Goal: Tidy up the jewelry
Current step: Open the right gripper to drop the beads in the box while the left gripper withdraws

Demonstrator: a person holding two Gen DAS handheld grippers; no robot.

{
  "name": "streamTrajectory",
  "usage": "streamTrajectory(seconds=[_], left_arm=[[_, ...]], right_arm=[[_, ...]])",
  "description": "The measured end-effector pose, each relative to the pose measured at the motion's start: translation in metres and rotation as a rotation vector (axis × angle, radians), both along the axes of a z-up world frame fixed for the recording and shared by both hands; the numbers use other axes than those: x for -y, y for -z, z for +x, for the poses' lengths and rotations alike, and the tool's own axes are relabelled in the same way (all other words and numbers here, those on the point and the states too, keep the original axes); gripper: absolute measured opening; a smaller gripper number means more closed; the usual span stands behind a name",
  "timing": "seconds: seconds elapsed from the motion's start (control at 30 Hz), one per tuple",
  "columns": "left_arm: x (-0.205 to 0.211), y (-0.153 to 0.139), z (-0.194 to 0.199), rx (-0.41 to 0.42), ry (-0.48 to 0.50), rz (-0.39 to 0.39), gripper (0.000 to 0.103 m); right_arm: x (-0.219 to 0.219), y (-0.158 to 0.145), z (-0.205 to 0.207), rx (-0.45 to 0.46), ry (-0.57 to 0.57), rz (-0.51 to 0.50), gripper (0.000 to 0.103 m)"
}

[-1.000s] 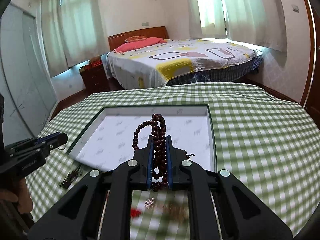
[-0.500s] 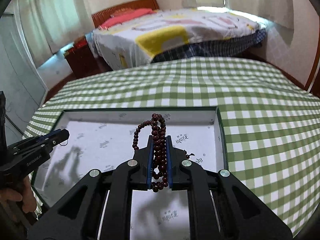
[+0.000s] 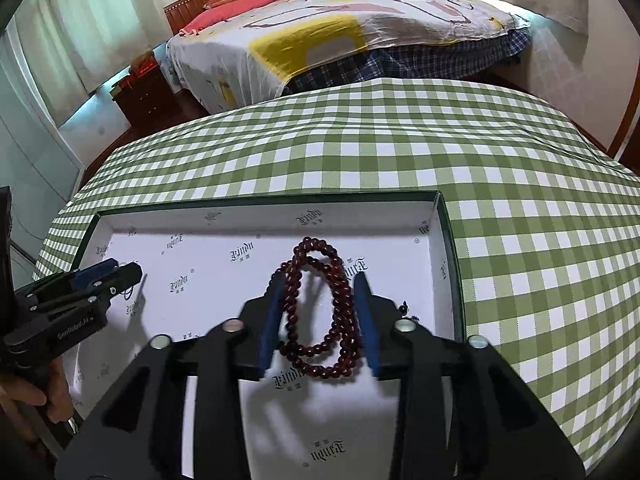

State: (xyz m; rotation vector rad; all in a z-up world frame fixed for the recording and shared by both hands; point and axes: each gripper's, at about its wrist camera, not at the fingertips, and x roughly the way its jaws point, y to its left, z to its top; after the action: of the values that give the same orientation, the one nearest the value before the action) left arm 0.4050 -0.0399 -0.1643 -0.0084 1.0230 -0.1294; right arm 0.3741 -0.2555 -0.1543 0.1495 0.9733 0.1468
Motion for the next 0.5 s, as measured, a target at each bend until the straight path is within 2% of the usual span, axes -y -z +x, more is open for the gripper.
streamTrajectory(seconds=[0.1, 0.17, 0.37, 0.5], left_arm=[[0.0, -0.006, -0.003, 0.045, -0.007, -0.004, 0.065], [0.0, -0.011, -0.005, 0.074, -0.004, -0.011, 0.066], [0.001, -0.031, -0.021, 0.165, -0.004, -0.029, 0.068], [0.003, -0.054, -0.05, 0.268, 0.008, -0.026, 0.069]], right_arm=[[0.002, -0.002, -0.001, 0.017, 0.0, 0.004, 0.049], [0.003, -0.004, -0.002, 0.029, 0.0, 0.003, 0.054], [0.004, -0.02, -0.019, 0.103, -0.002, 0.005, 0.055], [0.004, -0.039, -0.045, 0.182, -0.002, 0.008, 0.055]])
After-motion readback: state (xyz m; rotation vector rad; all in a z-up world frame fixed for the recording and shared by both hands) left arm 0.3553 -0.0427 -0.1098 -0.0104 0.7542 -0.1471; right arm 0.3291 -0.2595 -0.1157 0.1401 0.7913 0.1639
